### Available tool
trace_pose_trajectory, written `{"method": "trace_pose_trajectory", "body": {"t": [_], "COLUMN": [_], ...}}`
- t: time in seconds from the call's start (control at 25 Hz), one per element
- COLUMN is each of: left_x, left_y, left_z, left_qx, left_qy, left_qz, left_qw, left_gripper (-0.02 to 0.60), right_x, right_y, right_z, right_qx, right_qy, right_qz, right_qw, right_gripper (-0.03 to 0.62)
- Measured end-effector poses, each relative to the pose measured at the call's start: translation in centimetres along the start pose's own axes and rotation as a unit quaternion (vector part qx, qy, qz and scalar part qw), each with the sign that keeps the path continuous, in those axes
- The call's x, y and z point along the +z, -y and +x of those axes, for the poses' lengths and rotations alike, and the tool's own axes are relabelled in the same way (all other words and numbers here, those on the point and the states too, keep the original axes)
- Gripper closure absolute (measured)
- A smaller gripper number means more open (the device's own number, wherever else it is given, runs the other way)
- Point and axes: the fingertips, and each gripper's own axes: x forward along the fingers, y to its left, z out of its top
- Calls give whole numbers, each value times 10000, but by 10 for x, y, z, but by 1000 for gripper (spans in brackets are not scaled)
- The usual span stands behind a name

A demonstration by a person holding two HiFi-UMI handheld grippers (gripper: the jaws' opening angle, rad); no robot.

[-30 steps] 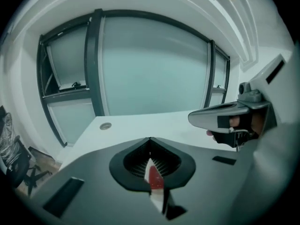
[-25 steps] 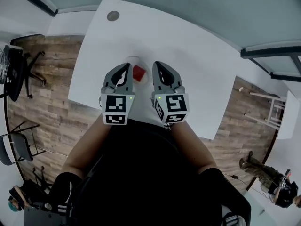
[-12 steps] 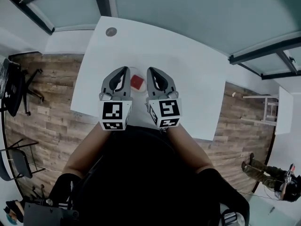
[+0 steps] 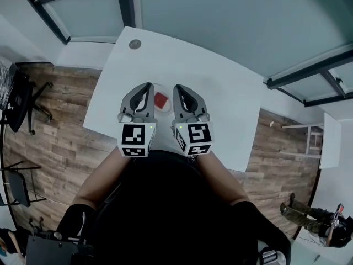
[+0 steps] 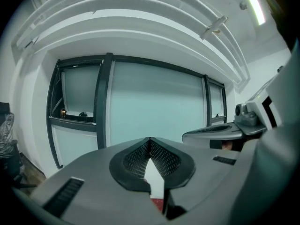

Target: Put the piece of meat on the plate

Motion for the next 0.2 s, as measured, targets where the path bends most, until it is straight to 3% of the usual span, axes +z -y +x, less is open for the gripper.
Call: {"method": "trace_pose_trajectory", "body": {"t": [0.2], "left_x": [16], "left_y": [19], "left_z": [-18], "left_qx": [147], "left_qy": [126], "left_qz": [1], "left_qw": [9998], "left_gripper": [577], "right_x": [13], "right_y": [0], "right_z": [-23], "right_qx": [161], "right_qy": [63], "right_qz": [-67], "right_qw": [9998], "right_gripper": [592]}}
